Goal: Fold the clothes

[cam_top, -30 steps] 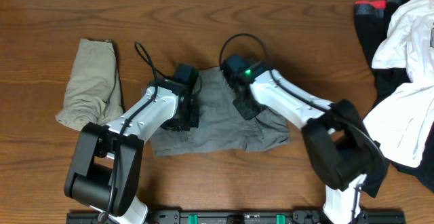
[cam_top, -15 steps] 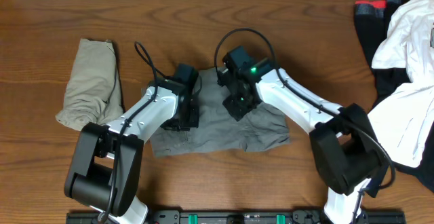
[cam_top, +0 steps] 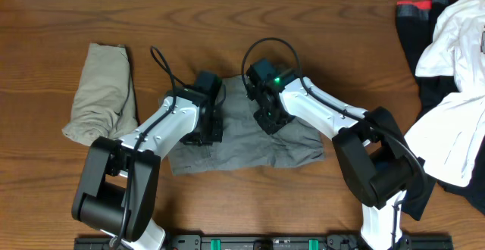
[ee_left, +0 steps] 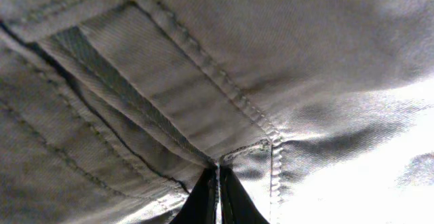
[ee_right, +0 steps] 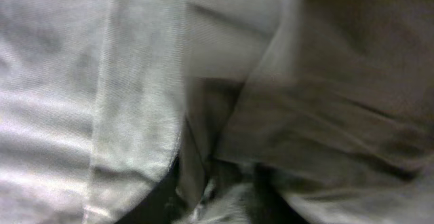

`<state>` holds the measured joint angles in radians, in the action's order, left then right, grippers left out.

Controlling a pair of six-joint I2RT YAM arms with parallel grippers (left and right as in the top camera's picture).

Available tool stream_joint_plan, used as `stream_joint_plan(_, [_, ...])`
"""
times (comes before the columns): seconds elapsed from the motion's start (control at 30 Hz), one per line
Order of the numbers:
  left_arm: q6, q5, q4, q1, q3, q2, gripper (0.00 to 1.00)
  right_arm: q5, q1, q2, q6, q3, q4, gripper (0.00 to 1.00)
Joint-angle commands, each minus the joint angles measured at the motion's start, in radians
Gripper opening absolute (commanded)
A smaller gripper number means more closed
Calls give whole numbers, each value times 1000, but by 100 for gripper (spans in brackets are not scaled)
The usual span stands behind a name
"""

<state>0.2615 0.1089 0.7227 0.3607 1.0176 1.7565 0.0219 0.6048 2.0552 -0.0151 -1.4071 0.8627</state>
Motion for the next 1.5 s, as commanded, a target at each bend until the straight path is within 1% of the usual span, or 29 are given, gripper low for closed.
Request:
stream_joint_plan(0.0, [2,-5,-4,0,7,9,6,120,6,11,-97,1,5,51])
stream_joint_plan(0.07, [2,-5,-4,0,7,9,6,252,6,11,-178,1,10,58])
stream_joint_plan(0.1, [2,-5,-4,0,7,9,6,285,6,11,-213,1,14,61])
stream_joint_plan(0.2, [2,-5,-4,0,7,9,6,297,6,11,-242,1,20,66])
stream_joint_plan(0.3, [2,-5,-6,0,7,9,6,271,7,11,-238,1,17,66])
stream_joint_plan(0.4, [2,-4,-11,0,7,9,6,189,17,12,-203,1,11,65])
stream_joint_plan(0.57, [2,-4,-10,0,7,9,6,-51,37,31,-38,2,-11,43])
stream_joint_plan(0.7, [2,-4,-10,0,7,9,6,-196,40,47,92,2,-4,16])
stream_joint_plan(0.73, [2,-4,-10,0,7,9,6,-208,40,47,106,2,1,11])
stream_joint_plan(0.83, [2,-5,-11,0,7,9,6,-206,40,35,108,2,5,9])
stream_joint_plan(0.87, [2,-5,-11,0,7,9,6,-188,40,31,100,1,3,10])
stream_joint_plan(0.9, [2,-5,-11,0,7,9,6,-153,40,27,69,1,1,15])
stream_joint_plan(0.93, [2,-5,-10,0,7,9,6,-89,40,21,12,1,3,24])
stream_joint_plan(0.97, [2,-5,-10,0,7,9,6,-26,40,16,-30,1,10,40])
stream_joint_plan(1.03, [2,-5,-10,0,7,9,6,109,40,15,-127,1,25,55])
stream_joint_plan(1.1, [2,-5,-11,0,7,9,6,196,40,15,-187,1,39,67])
stream_joint_plan(1.17, [2,-5,-11,0,7,9,6,200,40,15,-204,1,39,73])
stream_joint_plan(1.2, [2,-5,-11,0,7,9,6,200,40,15,-211,1,38,75])
stream_joint_plan(1.27, [2,-5,-11,0,7,9,6,194,40,19,-211,2,31,76])
stream_joint_plan(1.33, [2,-5,-11,0,7,9,6,168,42,33,-204,3,14,70])
stream_joint_plan(1.4, [2,-4,-11,0,7,9,6,114,42,56,-165,3,-3,65])
stream_joint_plan(1.47, [2,-5,-11,0,7,9,6,49,43,87,-116,3,-14,56])
